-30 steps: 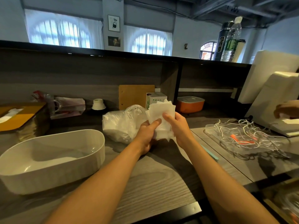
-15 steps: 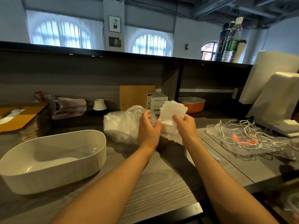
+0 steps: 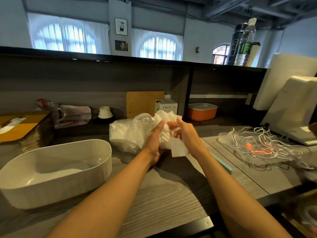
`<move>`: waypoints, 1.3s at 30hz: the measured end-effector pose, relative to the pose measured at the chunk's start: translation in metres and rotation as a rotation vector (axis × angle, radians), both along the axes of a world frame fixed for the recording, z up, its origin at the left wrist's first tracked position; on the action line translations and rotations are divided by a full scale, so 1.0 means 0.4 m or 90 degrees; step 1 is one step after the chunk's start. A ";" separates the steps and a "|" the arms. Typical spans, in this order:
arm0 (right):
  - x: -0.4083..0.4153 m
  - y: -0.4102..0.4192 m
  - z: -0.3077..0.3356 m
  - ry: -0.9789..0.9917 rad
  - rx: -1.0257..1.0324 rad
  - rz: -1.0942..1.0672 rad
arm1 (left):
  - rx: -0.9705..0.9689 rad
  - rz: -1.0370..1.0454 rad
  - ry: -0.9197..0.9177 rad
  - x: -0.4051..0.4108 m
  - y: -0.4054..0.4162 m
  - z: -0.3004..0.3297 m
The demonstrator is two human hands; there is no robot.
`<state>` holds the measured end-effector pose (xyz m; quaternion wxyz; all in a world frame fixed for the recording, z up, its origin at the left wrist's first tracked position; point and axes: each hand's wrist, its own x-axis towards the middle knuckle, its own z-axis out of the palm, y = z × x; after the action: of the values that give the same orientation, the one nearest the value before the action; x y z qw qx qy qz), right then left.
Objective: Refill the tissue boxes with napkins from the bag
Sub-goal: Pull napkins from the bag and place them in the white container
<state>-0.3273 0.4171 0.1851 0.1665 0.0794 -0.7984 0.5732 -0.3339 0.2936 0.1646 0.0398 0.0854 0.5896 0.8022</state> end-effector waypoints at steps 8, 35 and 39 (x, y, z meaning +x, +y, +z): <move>-0.022 -0.003 -0.023 0.043 -0.038 -0.048 | -0.053 0.057 -0.055 -0.018 0.004 -0.013; 0.038 0.065 0.017 -0.182 0.271 0.086 | 0.190 0.130 -0.213 -0.043 -0.024 0.001; 0.044 0.059 0.029 -0.060 -0.094 0.042 | 0.149 0.119 -0.199 -0.038 -0.018 0.005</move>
<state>-0.3098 0.4408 0.1965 0.1147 0.0662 -0.7581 0.6386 -0.3489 0.2865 0.1664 0.0462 -0.0910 0.4846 0.8688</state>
